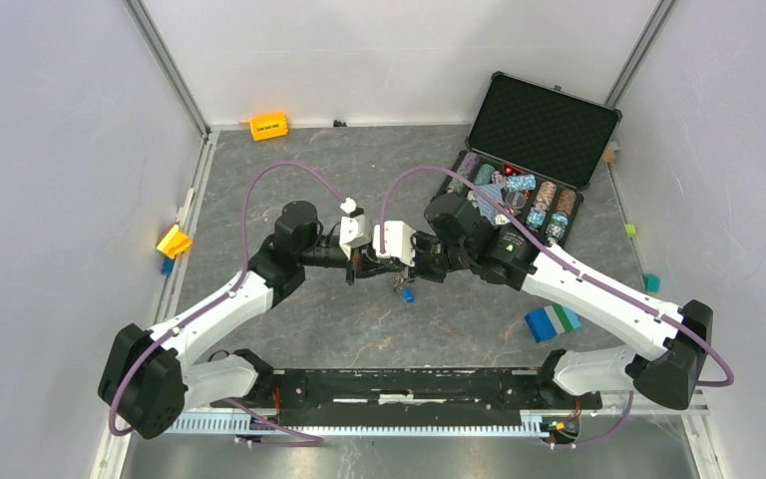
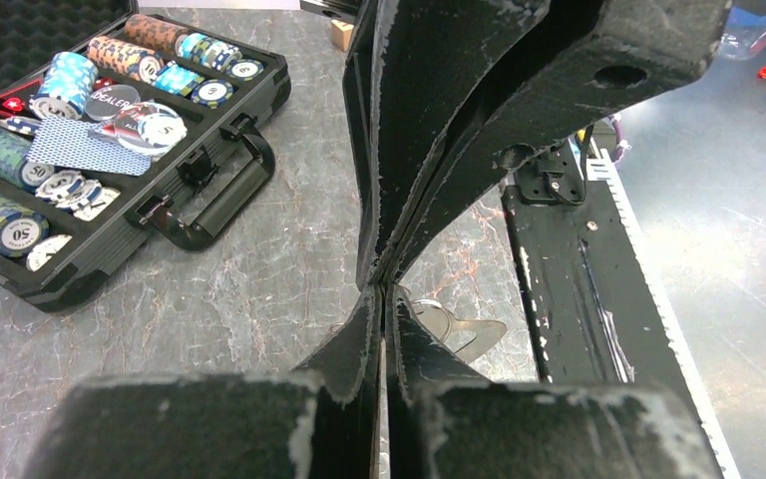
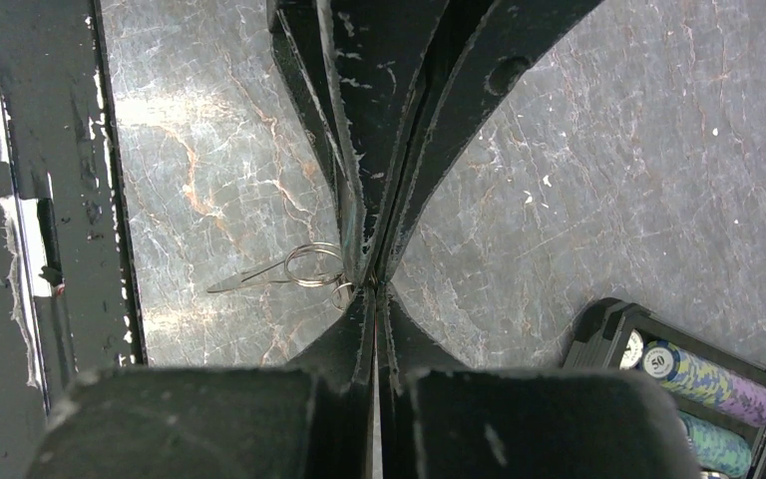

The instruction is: Put the keys on the keyring

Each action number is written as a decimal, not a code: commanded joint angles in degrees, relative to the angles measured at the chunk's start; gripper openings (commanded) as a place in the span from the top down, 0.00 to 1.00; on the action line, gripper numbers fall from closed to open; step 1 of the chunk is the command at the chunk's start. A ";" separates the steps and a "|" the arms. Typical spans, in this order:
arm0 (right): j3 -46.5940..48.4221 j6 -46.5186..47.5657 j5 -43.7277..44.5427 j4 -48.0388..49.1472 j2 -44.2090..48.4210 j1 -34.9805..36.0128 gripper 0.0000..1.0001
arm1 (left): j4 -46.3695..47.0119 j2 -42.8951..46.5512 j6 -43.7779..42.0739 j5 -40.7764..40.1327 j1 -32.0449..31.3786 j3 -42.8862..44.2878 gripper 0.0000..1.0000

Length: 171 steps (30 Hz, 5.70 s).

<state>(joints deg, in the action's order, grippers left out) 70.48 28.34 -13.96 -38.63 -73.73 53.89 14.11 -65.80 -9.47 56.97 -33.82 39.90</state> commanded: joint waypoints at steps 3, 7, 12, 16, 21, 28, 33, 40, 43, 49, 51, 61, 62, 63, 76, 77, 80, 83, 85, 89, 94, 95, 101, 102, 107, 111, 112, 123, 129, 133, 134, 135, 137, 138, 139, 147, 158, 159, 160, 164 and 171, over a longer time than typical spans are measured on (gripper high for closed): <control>0.29 -0.49 -2.18 4.16 2.41 -0.52 0.90 | 0.40 2.95 -1.59 1.04 -0.12 -0.34 0.98; -1.66 -0.35 -5.85 5.30 4.78 -2.55 0.65 | 0.54 4.33 -2.16 3.58 0.53 -0.52 0.98; -7.28 0.48 -12.61 10.58 9.66 -6.17 0.60 | 20.24 4.59 11.55 7.97 1.87 -5.53 0.98; -11.23 0.00 -20.37 15.36 12.88 -8.80 0.63 | 33.40 3.73 20.35 9.12 2.18 -7.85 0.98; -11.79 0.53 -28.69 15.93 12.98 -10.12 0.67 | 35.77 3.32 21.87 9.12 2.12 -8.71 0.98; -11.75 1.19 -33.18 16.02 11.17 -10.12 0.66 | 36.54 2.67 21.26 9.29 2.18 -9.41 0.98; -11.97 0.99 -33.87 16.94 10.72 -10.07 0.70 | 36.52 2.53 21.16 9.06 2.18 -9.76 0.98; -13.35 0.65 -32.73 18.49 9.79 -10.12 0.74 | 36.52 2.65 21.43 8.95 2.18 -9.75 0.98; -13.44 0.66 -31.30 18.46 9.95 -10.12 0.73 | 36.52 2.83 21.43 8.96 2.18 -9.94 0.98; -14.88 0.93 -30.61 18.44 10.15 -10.12 0.73 | 37.38 2.92 22.07 8.99 2.17 -10.21 0.98; -15.23 0.93 -30.78 18.40 9.94 -10.13 0.74 | 38.19 2.89 22.53 9.01 2.18 -10.29 0.98; -15.22 -0.12 -32.44 19.13 7.88 -10.13 0.84 | 39.33 2.90 23.29 9.74 2.14 -10.28 0.98; -15.12 -0.13 -32.66 19.09 7.55 -10.12 0.85 | 39.37 2.94 23.32 9.74 2.18 -10.20 0.98; -15.03 -0.12 -32.92 19.07 7.39 -10.12 0.86 | 39.33 2.94 23.28 9.74 2.18 -10.21 0.98; -16.12 -1.50 -35.94 20.99 6.08 -10.09 0.96 | 39.24 2.30 22.85 9.32 2.17 -10.21 0.98; -15.87 -1.61 -35.97 20.97 5.78 -9.99 0.96 | 39.19 2.21 22.75 9.31 2.18 -10.19 0.98; -15.14 -1.84 -35.99 20.72 4.62 -9.90 0.96 | 38.93 2.32 22.48 9.64 2.09 -10.20 0.98; -14.72 -1.40 -35.45 20.05 3.56 -9.55 0.96 | 38.81 2.43 22.39 9.75 2.13 -10.20 0.98; -14.36 -1.27 -35.20 19.57 3.11 -9.50 0.96 | 38.62 2.49 22.22 9.87 2.17 -10.23 0.98; -13.70 -1.05 -34.80 18.81 3.33 -9.50 0.87 | 37.97 2.52 21.57 10.00 2.18 -10.39 0.98; -12.61 0.75 -32.14 16.47 5.39 -9.59 0.62 | 36.79 2.79 20.55 10.11 2.17 -10.56 0.98; -12.48 1.19 -31.78 16.07 6.24 -9.60 0.60 | 36.69 2.82 20.46 10.02 2.15 -10.55 0.98; -11.82 2.94 -29.95 15.34 10.53 -9.60 0.60 | 37.13 2.51 20.91 9.96 2.18 -10.41 0.98; -11.68 2.95 -29.82 15.47 10.99 -9.62 0.61 | 37.29 2.52 21.06 9.92 2.18 -10.47 0.98; -11.31 1.43 -30.48 17.03 11.27 -9.67 0.68 | 37.97 2.34 21.56 9.83 2.18 -10.41 0.98; -11.24 0.50 -31.69 17.73 10.07 -9.62 0.70 | 38.40 2.29 21.95 9.75 2.15 -10.37 0.98; -11.23 0.49 -31.83 17.78 9.82 -9.63 0.71 | 38.41 2.28 21.96 9.74 2.13 -10.38 0.98; -12.09 -1.38 -32.79 20.24 8.83 -9.66 0.75 | 38.45 2.33 21.87 9.65 2.13 -10.52 0.98; -12.36 -1.71 -33.72 20.42 8.33 -9.66 0.77 | 38.36 2.52 21.78 9.41 2.11 -10.68 0.98; -13.43 -2.05 -33.86 21.22 8.39 -9.63 0.79 | 38.36 2.46 21.78 9.22 2.05 -10.66 0.98; -13.57 -2.19 -33.86 21.38 8.38 -9.60 0.79 | 38.44 2.48 21.78 9.24 2.13 -10.65 0.98; -13.69 -2.31 -33.87 21.59 8.36 -9.60 0.80 | 38.44 2.49 21.86 9.23 2.17 -10.64 0.98; -13.88 -2.54 -33.94 21.96 8.34 -9.60 0.81 | 38.45 2.51 21.87 9.15 2.18 -10.68 0.98; -13.94 -2.63 -34.07 22.16 8.30 -9.60 0.82 | 38.45 2.51 21.87 9.14 2.18 -10.71 0.98; -14.04 -2.72 -34.20 22.29 8.28 -9.59 0.82 | 38.45 2.46 21.87 9.06 2.12 -10.76 0.98; -14.67 -2.94 -34.56 22.87 8.17 -9.59 0.82 | 38.49 2.43 21.87 8.95 2.18 -10.78 0.98; -14.86 -2.31 -33.95 22.62 8.83 -9.61 1.00 | 38.03 2.61 21.56 8.87 2.17 -11.07 0.98; -14.51 -1.87 -33.23 22.05 9.03 -9.59 1.00 | 37.38 2.79 20.95 8.91 2.14 -11.02 0.98; -13.81 -1.50 -32.01 21.22 9.21 -9.59 1.00 | 36.14 2.83 19.89 8.87 2.16 -10.89 0.98; -9.78 0.93 -25.58 15.24 8.82 -9.09 1.00 | 23.57 3.65 10.72 9.49 2.18 -8.16 0.95; -3.37 3.97 -13.25 5.30 5.41 -5.01 1.00 | -13.55 3.34 -14.38 4.74 2.18 4.46 0.62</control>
<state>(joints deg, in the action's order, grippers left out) 61.47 29.87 -35.68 -27.77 -66.72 46.96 21.71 -63.20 -6.28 64.97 -31.88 37.93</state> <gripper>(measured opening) 0.006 0.326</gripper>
